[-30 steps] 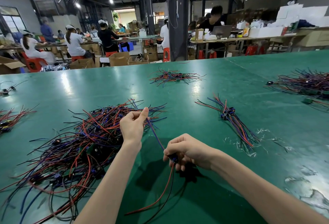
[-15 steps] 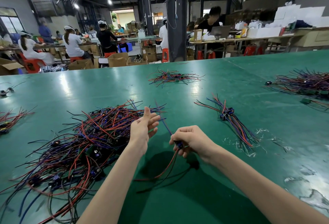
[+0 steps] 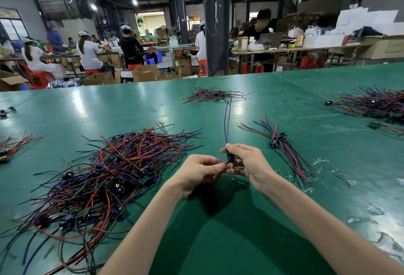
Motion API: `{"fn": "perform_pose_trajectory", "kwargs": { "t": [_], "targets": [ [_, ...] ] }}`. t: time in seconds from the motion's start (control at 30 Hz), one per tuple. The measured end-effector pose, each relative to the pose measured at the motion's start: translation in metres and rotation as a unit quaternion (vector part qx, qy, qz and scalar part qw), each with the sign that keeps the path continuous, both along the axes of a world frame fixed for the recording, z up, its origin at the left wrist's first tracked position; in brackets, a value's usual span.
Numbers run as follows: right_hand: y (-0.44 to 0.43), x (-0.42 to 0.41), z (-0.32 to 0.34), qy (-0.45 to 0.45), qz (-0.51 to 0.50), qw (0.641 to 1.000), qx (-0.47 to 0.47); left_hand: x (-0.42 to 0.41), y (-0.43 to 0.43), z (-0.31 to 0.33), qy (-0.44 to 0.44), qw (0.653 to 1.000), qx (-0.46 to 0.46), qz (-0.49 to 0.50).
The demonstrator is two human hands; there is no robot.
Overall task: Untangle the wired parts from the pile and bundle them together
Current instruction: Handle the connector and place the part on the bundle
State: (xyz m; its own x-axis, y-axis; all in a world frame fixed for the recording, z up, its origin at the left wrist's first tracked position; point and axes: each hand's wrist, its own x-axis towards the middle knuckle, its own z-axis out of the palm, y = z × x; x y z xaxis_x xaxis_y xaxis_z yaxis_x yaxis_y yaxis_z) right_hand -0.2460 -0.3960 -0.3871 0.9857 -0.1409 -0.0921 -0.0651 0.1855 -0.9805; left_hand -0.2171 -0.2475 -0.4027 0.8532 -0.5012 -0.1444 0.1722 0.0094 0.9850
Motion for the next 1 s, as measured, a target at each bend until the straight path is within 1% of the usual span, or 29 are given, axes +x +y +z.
{"fn": "perform_pose_trajectory", "kwargs": {
  "t": [0.17, 0.3, 0.43, 0.53, 0.63, 0.73, 0.8, 0.9, 1.0],
  "targets": [
    [0.001, 0.000, -0.001, -0.010, 0.016, 1.000, 0.006, -0.002, -0.001, 0.003, -0.011, 1.000, 0.020, -0.005],
    [0.000, -0.001, -0.002, -0.017, 0.010, 1.000, 0.011, -0.003, -0.003, 0.004, -0.018, 0.999, 0.038, -0.001],
    [-0.001, 0.001, -0.001, -0.003, 0.002, 0.999, 0.038, -0.003, -0.005, 0.004, -0.036, 0.999, 0.033, 0.002],
    [-0.001, 0.002, -0.001, 0.011, 0.014, 0.999, 0.048, -0.002, -0.006, 0.005, -0.046, 0.998, 0.037, 0.019],
    [-0.004, 0.002, 0.000, 0.032, 0.040, 0.999, 0.003, -0.001, -0.005, 0.006, -0.042, 0.998, 0.030, 0.027],
    [-0.007, 0.003, 0.003, 0.062, 0.068, 0.995, -0.031, -0.003, -0.004, 0.005, -0.045, 0.998, 0.041, 0.007],
    [-0.011, 0.004, 0.004, 0.073, 0.074, 0.994, -0.027, -0.004, -0.005, 0.004, -0.050, 0.998, 0.046, 0.008],
    [-0.015, 0.005, 0.005, 0.067, 0.065, 0.996, -0.011, -0.003, -0.006, 0.005, -0.052, 0.996, 0.050, 0.043],
    [-0.015, 0.006, 0.002, 0.065, 0.051, 0.996, 0.024, -0.003, -0.007, 0.005, -0.046, 0.996, 0.042, 0.068]
  ]
}}
